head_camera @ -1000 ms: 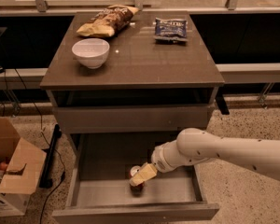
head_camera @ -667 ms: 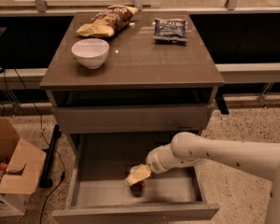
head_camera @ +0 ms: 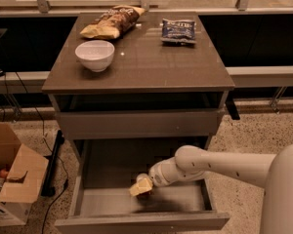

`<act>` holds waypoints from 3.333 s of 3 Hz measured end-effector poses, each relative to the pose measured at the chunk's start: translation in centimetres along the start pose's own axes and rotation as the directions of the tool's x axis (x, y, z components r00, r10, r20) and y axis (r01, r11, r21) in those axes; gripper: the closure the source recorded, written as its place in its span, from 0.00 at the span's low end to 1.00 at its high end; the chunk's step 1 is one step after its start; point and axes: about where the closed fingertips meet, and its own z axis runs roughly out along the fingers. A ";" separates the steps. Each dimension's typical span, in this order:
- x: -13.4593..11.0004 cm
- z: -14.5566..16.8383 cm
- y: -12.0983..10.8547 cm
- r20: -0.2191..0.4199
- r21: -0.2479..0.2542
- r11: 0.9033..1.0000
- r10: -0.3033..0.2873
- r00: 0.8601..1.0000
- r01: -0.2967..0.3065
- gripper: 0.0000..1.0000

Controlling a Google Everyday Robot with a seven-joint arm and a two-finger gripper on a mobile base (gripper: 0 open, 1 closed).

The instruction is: Pick coke can from middle drawer and place on counter

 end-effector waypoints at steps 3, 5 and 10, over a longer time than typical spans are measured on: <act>0.5 0.1 1.4 -0.022 0.022 1.000 -0.007 1.000 0.007 0.83; -3.7 -11.5 4.0 0.025 0.091 0.984 -0.154 0.988 0.152 1.00; -18.2 -42.7 13.2 0.063 0.161 0.898 -0.422 0.904 0.408 1.00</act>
Offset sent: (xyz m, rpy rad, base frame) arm -0.0188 0.0121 -0.0188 -0.0464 0.0389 0.0067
